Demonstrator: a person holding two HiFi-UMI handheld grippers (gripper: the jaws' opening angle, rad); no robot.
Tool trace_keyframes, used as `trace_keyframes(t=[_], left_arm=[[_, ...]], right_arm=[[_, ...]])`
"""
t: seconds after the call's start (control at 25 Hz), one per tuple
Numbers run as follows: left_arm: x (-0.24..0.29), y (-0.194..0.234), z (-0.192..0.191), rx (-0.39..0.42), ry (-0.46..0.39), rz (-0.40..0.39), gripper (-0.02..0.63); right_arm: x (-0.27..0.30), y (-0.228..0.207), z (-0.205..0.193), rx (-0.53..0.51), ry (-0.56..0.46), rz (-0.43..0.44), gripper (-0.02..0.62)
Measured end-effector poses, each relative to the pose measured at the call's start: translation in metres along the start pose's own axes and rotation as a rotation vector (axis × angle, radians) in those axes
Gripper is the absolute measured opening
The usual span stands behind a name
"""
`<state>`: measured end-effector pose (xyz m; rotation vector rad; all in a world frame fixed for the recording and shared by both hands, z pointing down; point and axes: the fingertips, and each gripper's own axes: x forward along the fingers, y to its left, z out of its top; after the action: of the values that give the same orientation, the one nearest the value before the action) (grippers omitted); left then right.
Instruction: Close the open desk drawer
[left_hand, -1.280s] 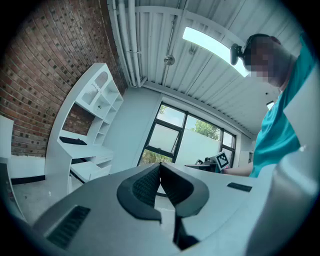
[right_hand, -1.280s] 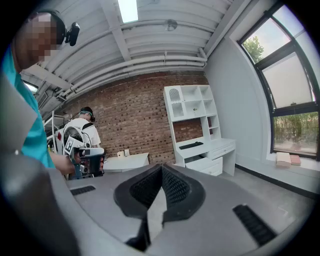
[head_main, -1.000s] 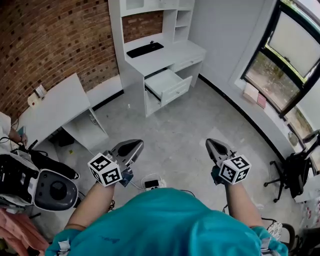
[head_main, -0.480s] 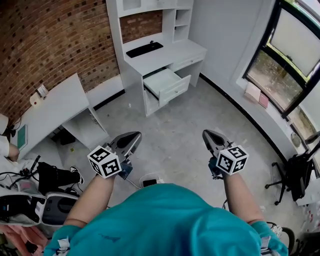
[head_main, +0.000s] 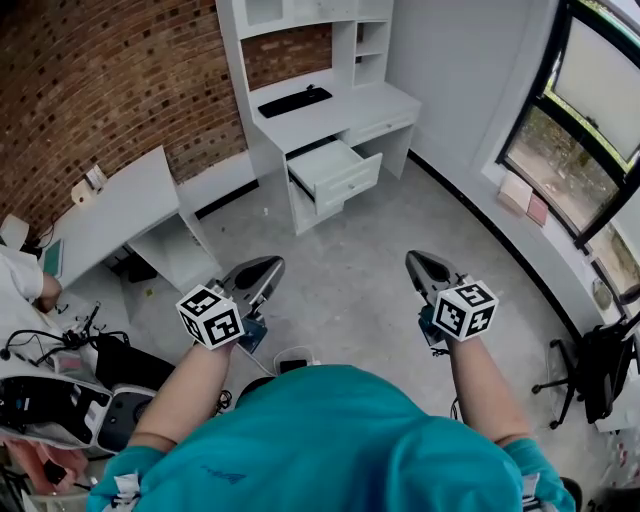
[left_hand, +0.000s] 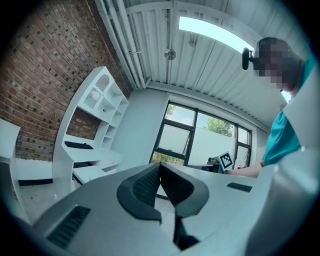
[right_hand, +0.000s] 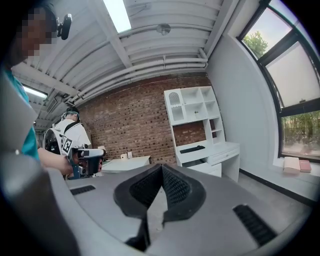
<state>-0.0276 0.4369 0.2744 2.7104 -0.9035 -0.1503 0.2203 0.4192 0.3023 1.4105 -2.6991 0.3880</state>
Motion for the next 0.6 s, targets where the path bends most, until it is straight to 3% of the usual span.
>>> trace_keyframes(t=[0.32, 0.6], left_arm=[[0.025, 0.033, -0.002, -0.034, -0.001, 0.002, 0.014], [0.066, 0.129, 0.001, -0.057, 0.001, -0.069, 0.014]], right_arm=[[0.027, -0.025, -0.003, 0.004, 0.027, -0.007, 0.021], [0.111, -0.054, -0.006, -0.001, 0.057, -0.066, 0.021]])
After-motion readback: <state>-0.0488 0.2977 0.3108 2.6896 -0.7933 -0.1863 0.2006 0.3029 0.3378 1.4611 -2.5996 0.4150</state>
